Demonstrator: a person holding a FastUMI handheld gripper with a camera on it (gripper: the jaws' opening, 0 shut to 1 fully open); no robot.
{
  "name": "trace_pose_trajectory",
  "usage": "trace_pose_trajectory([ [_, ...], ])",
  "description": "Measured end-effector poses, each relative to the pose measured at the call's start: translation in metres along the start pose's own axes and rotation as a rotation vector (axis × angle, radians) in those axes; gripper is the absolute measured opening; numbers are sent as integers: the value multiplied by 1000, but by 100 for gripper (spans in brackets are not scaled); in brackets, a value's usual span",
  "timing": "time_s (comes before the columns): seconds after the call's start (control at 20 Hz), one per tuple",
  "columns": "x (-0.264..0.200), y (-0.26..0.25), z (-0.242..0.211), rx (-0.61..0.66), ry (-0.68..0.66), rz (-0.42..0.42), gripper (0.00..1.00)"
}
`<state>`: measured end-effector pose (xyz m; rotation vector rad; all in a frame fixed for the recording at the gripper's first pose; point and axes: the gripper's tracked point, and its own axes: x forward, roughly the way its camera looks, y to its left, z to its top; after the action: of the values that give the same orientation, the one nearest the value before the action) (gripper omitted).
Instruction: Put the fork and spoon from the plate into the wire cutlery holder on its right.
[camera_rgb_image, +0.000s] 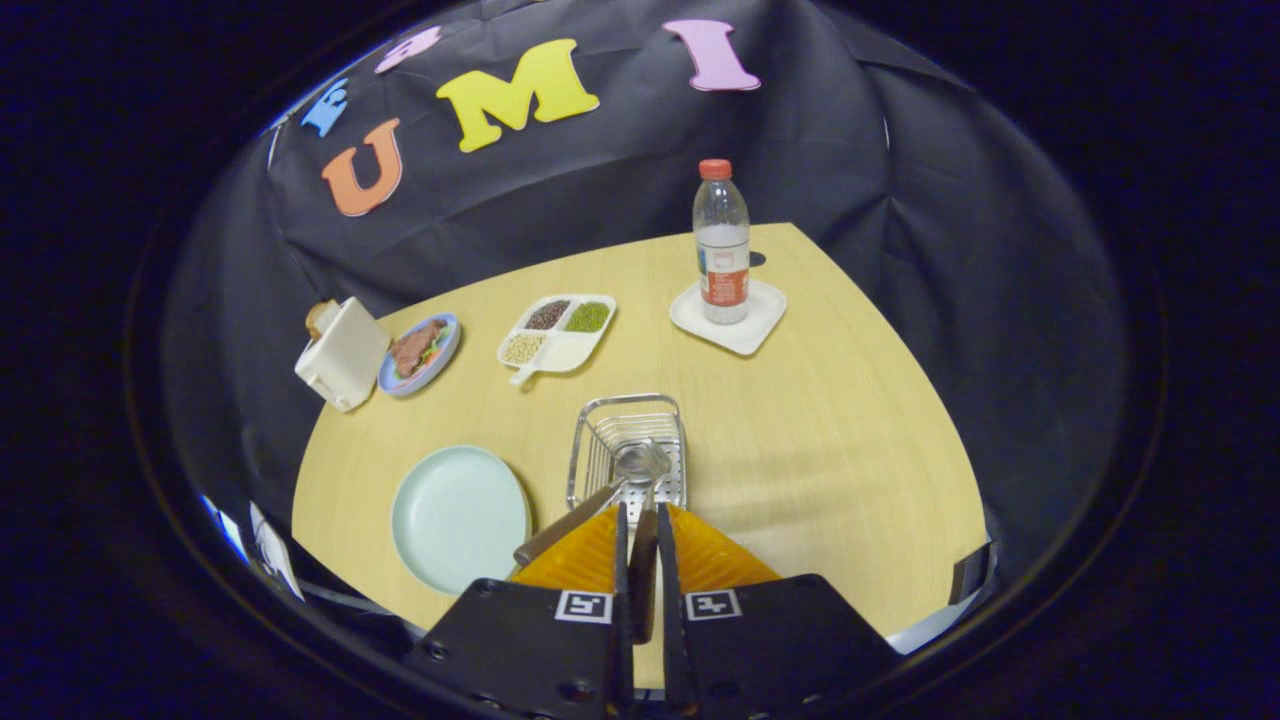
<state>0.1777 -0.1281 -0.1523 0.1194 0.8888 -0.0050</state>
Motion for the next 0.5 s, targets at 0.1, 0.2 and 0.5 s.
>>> trace_pose_trajectory([
  [0.1, -3, -1, 3, -2, -24, -1, 23],
  [0.2, -7, 0, 8, 0, -61, 2, 37],
  [0.5, -32, 1, 30, -19, -278, -55, 68],
])
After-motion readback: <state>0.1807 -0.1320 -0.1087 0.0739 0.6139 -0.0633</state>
